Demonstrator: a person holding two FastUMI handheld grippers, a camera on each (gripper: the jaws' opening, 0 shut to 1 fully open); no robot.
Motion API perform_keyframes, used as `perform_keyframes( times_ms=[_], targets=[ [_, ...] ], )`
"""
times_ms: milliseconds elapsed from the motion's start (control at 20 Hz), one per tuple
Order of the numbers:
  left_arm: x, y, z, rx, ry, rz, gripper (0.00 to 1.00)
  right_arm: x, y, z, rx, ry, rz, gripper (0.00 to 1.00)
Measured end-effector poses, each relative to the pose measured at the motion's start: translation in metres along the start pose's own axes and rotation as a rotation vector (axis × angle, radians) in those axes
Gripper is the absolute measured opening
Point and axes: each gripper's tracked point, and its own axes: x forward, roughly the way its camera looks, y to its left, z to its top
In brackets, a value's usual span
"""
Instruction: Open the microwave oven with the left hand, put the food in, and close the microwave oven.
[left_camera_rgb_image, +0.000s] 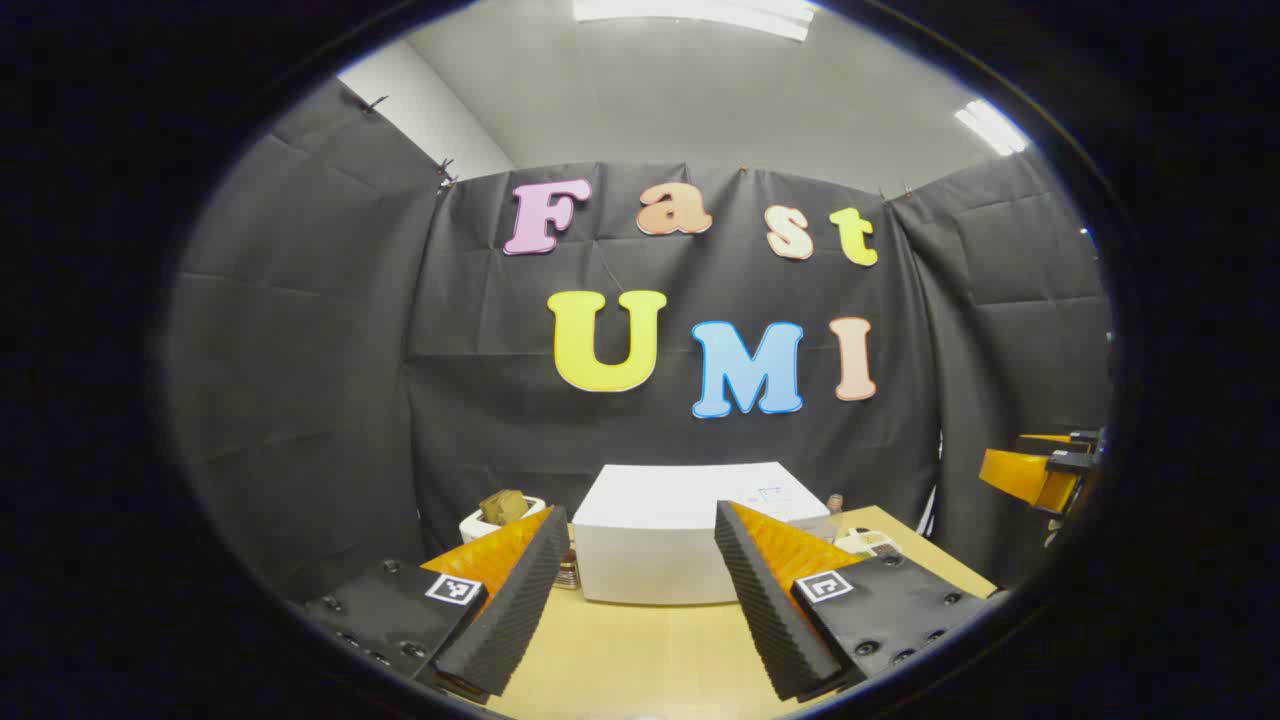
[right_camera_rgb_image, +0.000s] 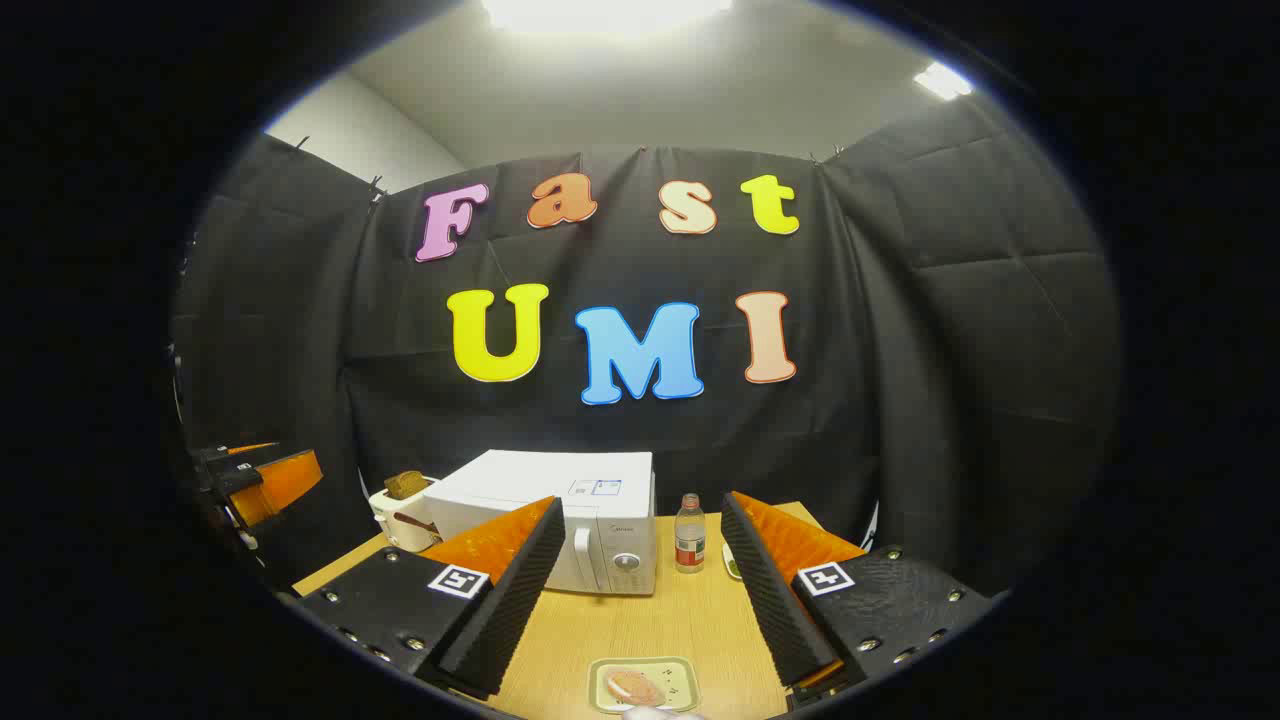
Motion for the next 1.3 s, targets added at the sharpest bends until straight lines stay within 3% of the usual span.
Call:
perform_keyframes(
  times_ms=[650,850,1050,1300],
  targets=[
    [0.004,0.004,-0.006,0.002,0.002,0.009,0.98,0.003,0.003,-0.001,0.003,0.004,0.004,0.96],
    [0.014,-0.001,-0.019,0.011,0.003,-0.002,0.97,0.003,0.01,0.001,0.041,0.014,0.036,0.96],
    [0.034,-0.025,-0.061,-0.001,0.018,-0.032,0.98,0.002,-0.002,0.016,0.01,-0.011,0.015,0.96],
    [0.076,-0.091,-0.141,-0.019,0.058,-0.113,0.98,0.0,-0.03,0.041,-0.061,-0.027,-0.039,0.96]
  ],
)
